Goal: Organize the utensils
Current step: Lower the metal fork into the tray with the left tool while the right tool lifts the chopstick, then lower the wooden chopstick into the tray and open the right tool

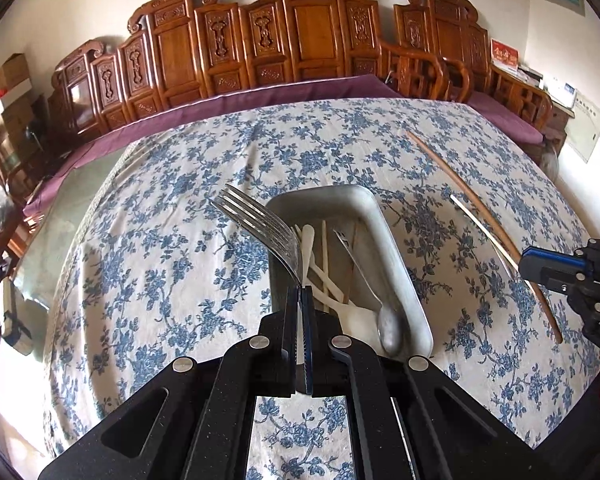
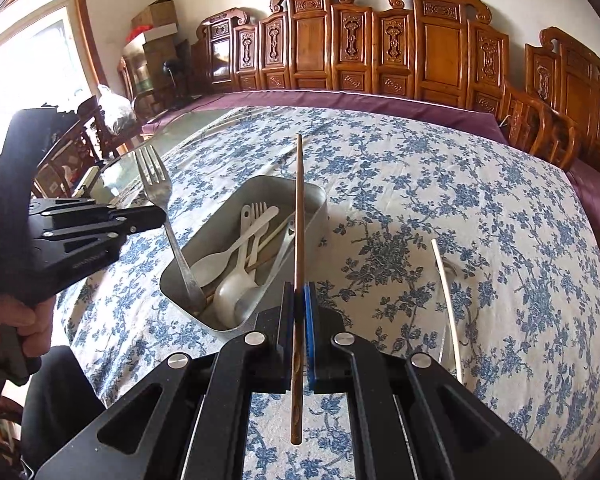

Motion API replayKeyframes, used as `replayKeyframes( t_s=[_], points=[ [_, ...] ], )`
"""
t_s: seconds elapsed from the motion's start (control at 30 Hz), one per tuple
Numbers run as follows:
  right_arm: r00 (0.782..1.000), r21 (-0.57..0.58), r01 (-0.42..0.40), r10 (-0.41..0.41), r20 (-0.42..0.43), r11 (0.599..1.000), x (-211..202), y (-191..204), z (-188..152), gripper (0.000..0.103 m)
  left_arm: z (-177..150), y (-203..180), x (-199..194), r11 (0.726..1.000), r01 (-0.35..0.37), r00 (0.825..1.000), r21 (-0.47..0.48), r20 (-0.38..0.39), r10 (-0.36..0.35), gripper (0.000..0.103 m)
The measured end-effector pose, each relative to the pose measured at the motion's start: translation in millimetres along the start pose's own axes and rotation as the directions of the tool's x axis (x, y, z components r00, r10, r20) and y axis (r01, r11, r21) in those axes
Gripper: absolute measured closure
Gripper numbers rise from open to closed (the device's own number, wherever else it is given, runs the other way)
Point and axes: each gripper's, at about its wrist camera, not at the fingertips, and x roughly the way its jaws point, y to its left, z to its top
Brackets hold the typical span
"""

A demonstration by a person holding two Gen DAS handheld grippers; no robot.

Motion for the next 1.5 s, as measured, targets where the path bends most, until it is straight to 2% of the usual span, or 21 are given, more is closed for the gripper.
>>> replayKeyframes(
  t_s=[0.6, 0.8, 1.13, 1.23, 1.27, 1.3, 1.33, 1.37, 1.4, 1.5],
  points=[
    [0.999, 0.054, 0.048, -0.048, 0.004, 0.997, -25, -41, -25, 0.097, 15, -27, 67, 0.999, 0.032, 0.996, 0.000, -0.078, -0.032, 0.102],
    [0.998, 0.071, 0.066, -0.065, -0.005, 0.995, -28, -54, -32, 0.097, 17, -28, 79, 0.999, 0.034, 0.996, -0.012, -0.078, -0.035, 0.103],
    [0.999, 0.075, 0.051, -0.050, -0.012, 0.996, -25, -49, -35, 0.097, 11, -10, 59, 0.996, 0.046, 0.998, -0.071, -0.038, -0.049, 0.103],
    [0.999, 0.070, 0.040, -0.039, -0.013, 0.997, -21, -41, -34, 0.097, 5, -4, 45, 0.996, 0.040, 0.999, -0.081, -0.003, -0.040, 0.102],
    [0.999, 0.069, 0.036, -0.035, -0.014, 0.997, -20, -39, -33, 0.097, 5, -1, 42, 0.996, 0.040, 0.999, -0.085, 0.005, -0.040, 0.101],
    [0.999, 0.066, 0.032, -0.031, -0.014, 0.997, -17, -35, -33, 0.097, 2, 2, 38, 0.995, 0.038, 0.999, -0.092, 0.013, -0.037, 0.093],
    [1.000, 0.065, 0.029, -0.028, -0.014, 0.998, -16, -32, -32, 0.097, 1, 4, 36, 0.995, 0.034, 0.999, -0.097, 0.019, -0.032, 0.077],
    [1.000, 0.064, 0.024, -0.023, -0.015, 0.998, -15, -30, -31, 0.097, 0, 6, 33, 0.994, 0.030, 0.999, -0.105, 0.028, -0.027, 0.068],
    [1.000, 0.062, 0.019, -0.018, -0.015, 0.998, -12, -26, -31, 0.097, -1, 9, 30, 0.993, 0.028, 0.999, -0.113, 0.040, -0.023, 0.054],
    [1.000, 0.051, 0.009, -0.008, -0.022, 0.999, -7, -16, -29, 0.097, 0, 14, 22, 0.993, 0.024, 0.997, -0.117, 0.073, -0.015, 0.041]
  ],
)
